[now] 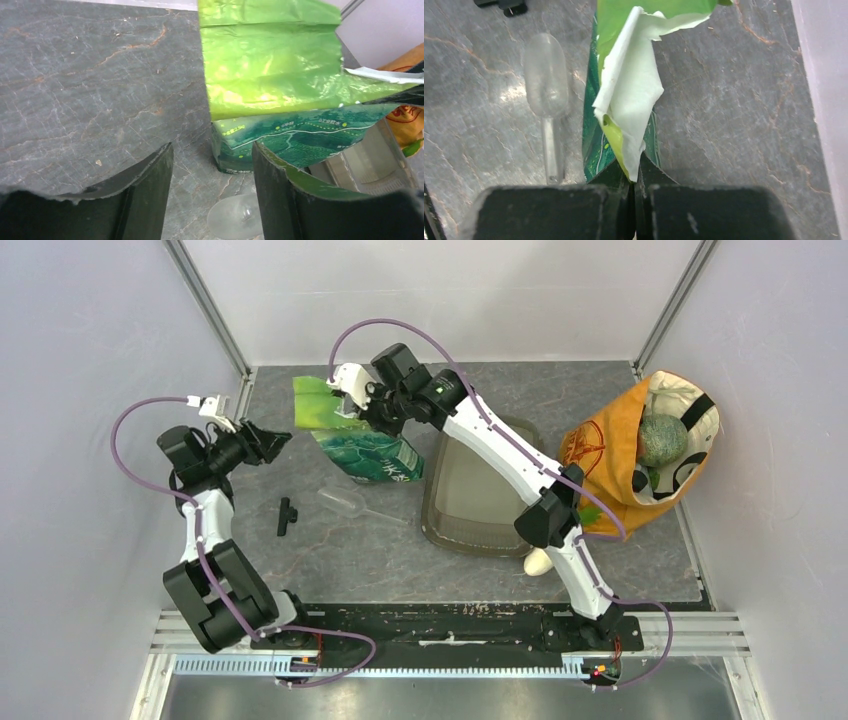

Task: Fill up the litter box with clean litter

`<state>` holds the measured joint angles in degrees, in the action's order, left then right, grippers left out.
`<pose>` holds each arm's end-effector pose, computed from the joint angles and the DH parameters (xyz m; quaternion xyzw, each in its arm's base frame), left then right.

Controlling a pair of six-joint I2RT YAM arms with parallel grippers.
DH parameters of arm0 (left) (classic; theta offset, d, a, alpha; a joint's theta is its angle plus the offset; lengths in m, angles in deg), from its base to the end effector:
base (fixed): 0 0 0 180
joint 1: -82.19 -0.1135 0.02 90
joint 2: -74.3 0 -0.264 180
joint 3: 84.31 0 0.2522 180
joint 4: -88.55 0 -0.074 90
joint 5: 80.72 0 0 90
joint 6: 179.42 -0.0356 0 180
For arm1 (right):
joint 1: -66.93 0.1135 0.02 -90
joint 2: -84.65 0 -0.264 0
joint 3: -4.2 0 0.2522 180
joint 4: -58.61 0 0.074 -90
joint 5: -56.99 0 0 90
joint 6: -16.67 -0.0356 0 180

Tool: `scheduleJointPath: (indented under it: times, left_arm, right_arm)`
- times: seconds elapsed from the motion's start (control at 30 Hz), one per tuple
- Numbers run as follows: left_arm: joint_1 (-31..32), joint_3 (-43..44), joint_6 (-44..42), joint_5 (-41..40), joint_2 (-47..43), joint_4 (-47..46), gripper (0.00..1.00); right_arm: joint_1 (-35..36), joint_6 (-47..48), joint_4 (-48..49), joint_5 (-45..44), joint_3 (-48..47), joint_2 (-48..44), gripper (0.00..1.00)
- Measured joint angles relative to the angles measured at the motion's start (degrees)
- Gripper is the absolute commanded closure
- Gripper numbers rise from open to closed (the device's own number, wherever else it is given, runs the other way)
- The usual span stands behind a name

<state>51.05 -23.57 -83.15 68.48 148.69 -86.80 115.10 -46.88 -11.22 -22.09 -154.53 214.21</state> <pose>0.2568 0.1195 0.2793 0.0480 0.7603 -0.2813 0.5835 0.3224 0.3704 0.3690 -0.5799 0.6954 0.1632 0.3918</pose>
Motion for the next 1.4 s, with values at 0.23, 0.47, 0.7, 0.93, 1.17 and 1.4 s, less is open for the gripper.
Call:
scheduleJointPath:
  times: [0.23, 0.47, 0.7, 0.93, 1.17, 1.4]
  left_arm:
    - [0.0, 4.2, 0.7, 1.4, -2.1, 0.7, 0.21]
    - [0.0, 13.1, -0.8, 6.8, -3.5, 4.9, 0.13]
    - [0.2, 26.6, -21.7, 12.5, -1.9, 26.0, 0.10]
    - [9.0, 44.5, -48.8, 5.1, 5.7, 54.1, 0.09]
    - [13.6, 49.9, -61.0, 0.0, 10.3, 69.7, 0.09]
    - [22.0, 50.1, -69.2, -7.0, 10.4, 75.0, 0.09]
  right_arm:
    - [-0.2, -3.9, 8.1, 4.5, 1.7, 0.9, 1.00]
    - [-1.9, -0.8, 30.1, 12.1, 28.8, -7.0, 1.00]
    - [-5.5, 10.1, 57.5, 17.6, 58.8, -15.7, 1.00]
    - [-5.4, 21.3, 73.2, 19.7, 65.2, -16.9, 1.00]
    - [-5.2, 33.8, 77.0, 23.8, 69.0, -17.4, 1.00]
    - [-4.4, 42.8, 79.7, 26.0, 73.2, -18.9, 1.00]
